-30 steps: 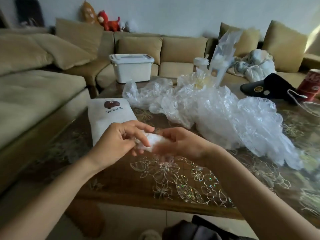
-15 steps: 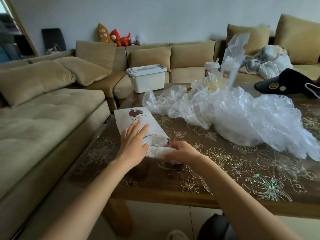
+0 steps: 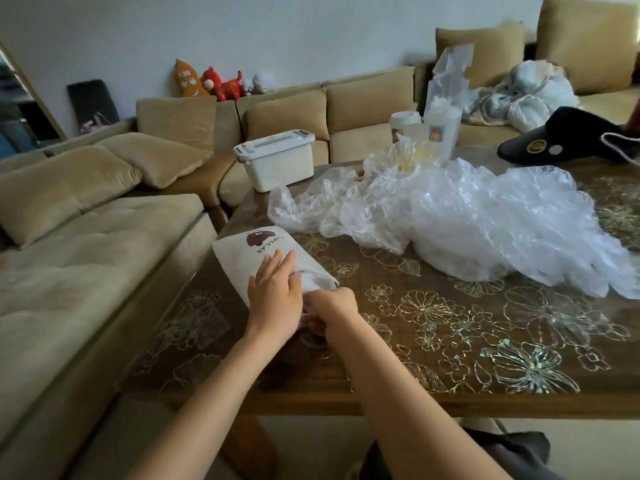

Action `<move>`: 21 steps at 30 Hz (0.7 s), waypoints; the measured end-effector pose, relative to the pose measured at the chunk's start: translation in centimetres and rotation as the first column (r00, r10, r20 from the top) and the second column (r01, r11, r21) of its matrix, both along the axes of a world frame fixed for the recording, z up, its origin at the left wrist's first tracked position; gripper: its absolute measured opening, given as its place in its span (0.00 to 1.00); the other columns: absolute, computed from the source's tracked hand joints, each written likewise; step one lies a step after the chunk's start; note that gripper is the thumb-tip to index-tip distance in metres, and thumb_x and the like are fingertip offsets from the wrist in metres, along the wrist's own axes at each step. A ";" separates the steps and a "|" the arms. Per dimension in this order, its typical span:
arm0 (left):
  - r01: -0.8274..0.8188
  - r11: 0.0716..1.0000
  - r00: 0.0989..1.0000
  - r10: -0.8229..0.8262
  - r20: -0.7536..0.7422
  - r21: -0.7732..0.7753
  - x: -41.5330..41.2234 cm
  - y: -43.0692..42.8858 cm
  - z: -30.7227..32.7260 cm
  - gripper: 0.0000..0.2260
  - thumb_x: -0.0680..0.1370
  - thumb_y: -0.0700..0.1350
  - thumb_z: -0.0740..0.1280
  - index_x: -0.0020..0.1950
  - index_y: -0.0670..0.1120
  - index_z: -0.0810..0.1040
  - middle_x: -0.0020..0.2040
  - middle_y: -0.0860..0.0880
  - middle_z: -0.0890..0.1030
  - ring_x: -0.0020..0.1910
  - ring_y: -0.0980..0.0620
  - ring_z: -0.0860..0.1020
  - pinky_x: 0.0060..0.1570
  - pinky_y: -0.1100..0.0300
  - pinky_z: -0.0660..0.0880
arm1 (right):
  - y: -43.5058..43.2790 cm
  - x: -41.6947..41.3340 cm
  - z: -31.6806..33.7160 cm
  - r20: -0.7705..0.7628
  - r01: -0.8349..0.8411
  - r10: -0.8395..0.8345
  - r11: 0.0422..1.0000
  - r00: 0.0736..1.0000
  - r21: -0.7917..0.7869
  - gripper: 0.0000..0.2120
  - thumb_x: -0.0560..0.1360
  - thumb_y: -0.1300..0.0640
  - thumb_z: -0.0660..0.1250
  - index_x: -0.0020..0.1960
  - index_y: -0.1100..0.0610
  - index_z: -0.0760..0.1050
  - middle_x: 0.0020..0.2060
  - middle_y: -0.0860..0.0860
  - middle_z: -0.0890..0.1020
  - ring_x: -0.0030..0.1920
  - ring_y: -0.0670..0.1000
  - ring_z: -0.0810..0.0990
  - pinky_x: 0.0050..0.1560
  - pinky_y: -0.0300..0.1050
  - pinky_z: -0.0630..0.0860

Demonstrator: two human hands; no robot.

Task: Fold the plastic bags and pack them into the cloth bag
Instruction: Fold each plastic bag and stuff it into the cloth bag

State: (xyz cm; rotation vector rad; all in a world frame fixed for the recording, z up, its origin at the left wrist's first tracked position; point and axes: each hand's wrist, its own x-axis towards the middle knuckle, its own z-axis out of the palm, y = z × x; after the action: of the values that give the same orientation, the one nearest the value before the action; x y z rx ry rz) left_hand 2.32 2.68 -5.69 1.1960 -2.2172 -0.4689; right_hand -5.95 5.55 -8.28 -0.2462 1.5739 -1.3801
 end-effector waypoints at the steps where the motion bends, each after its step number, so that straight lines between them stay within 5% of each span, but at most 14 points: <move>1: -0.011 1.000 1.000 0.011 0.029 -0.008 0.1 0.3 0.0 0.19 0.82 0.41 0.53 0.74 0.44 0.63 0.76 0.46 0.59 0.76 0.50 0.52 0.74 0.48 0.49 | -0.3 0.2 0.0 0.079 0.055 -0.054 0.998 0.995 -0.008 0.16 0.70 0.63 0.70 0.56 0.64 0.72 0.43 0.59 0.80 0.31 0.51 0.77 0.22 0.38 0.70; 3: -0.009 0.999 0.992 0.014 0.127 -0.037 -0.3 1.1 -0.2 0.20 0.83 0.43 0.51 0.75 0.45 0.60 0.77 0.48 0.56 0.77 0.51 0.49 0.74 0.49 0.47 | -0.3 -0.3 -0.1 0.202 0.165 -0.158 0.986 0.967 -0.021 0.12 0.73 0.61 0.68 0.53 0.66 0.73 0.39 0.57 0.80 0.27 0.49 0.74 0.22 0.36 0.68; 7: 0.004 0.990 0.943 0.044 0.329 -0.143 0.1 2.0 -1.0 0.23 0.83 0.43 0.49 0.77 0.46 0.50 0.78 0.49 0.48 0.77 0.52 0.43 0.74 0.50 0.42 | -1.1 -0.8 -0.5 0.162 0.219 -0.213 0.976 0.964 -0.021 0.12 0.77 0.60 0.62 0.55 0.67 0.75 0.44 0.59 0.82 0.30 0.50 0.75 0.33 0.42 0.75; 10: 0.074 0.985 0.922 -0.008 0.387 -0.154 0.8 1.9 -1.8 0.27 0.82 0.42 0.51 0.77 0.51 0.39 0.78 0.48 0.44 0.77 0.50 0.41 0.73 0.49 0.41 | -0.7 -1.5 0.6 0.183 0.023 -0.021 1.000 0.983 -0.008 0.10 0.76 0.64 0.61 0.56 0.65 0.73 0.36 0.58 0.83 0.25 0.50 0.75 0.24 0.41 0.73; 12: 0.124 0.988 0.914 -0.077 0.399 -0.093 1.1 1.5 -2.7 0.28 0.83 0.45 0.50 0.74 0.56 0.35 0.78 0.47 0.45 0.77 0.49 0.41 0.73 0.48 0.40 | 0.5 -2.7 1.6 0.155 -0.144 0.150 0.988 0.977 -0.050 0.03 0.77 0.67 0.60 0.45 0.64 0.72 0.26 0.54 0.80 0.23 0.48 0.76 0.25 0.38 0.75; 15: 0.152 0.983 0.864 -0.084 0.496 -0.098 1.3 0.9 -3.9 0.29 0.76 0.63 0.39 0.75 0.59 0.41 0.78 0.47 0.45 0.76 0.50 0.40 0.72 0.50 0.36 | 2.1 -4.8 2.3 0.059 -0.269 0.273 0.961 0.960 -0.058 0.04 0.74 0.70 0.60 0.43 0.64 0.71 0.32 0.57 0.77 0.34 0.52 0.79 0.41 0.44 0.80; 17: 0.154 0.980 0.856 -0.070 0.513 -0.123 1.4 0.7 -4.5 0.37 0.68 0.64 0.32 0.77 0.57 0.50 0.78 0.46 0.48 0.76 0.51 0.41 0.71 0.52 0.34 | 2.4 -6.0 2.7 -0.086 -0.302 0.300 0.953 0.950 -0.011 0.05 0.73 0.69 0.61 0.47 0.66 0.74 0.35 0.57 0.77 0.38 0.54 0.78 0.47 0.50 0.81; 21: 0.157 0.980 0.876 -0.082 0.475 -0.120 1.2 0.0 -4.6 0.23 0.81 0.58 0.48 0.75 0.55 0.59 0.78 0.46 0.51 0.77 0.50 0.44 0.72 0.52 0.36 | 4.0 -8.8 3.1 -0.283 -0.213 0.220 0.975 0.933 0.054 0.11 0.75 0.69 0.59 0.55 0.68 0.76 0.39 0.60 0.78 0.33 0.53 0.75 0.32 0.45 0.75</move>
State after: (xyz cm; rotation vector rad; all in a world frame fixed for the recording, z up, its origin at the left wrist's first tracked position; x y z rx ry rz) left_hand 3.50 2.73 -10.30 1.1845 -2.6927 -0.0431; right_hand -14.77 9.53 -5.18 -0.6134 1.7392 -1.1922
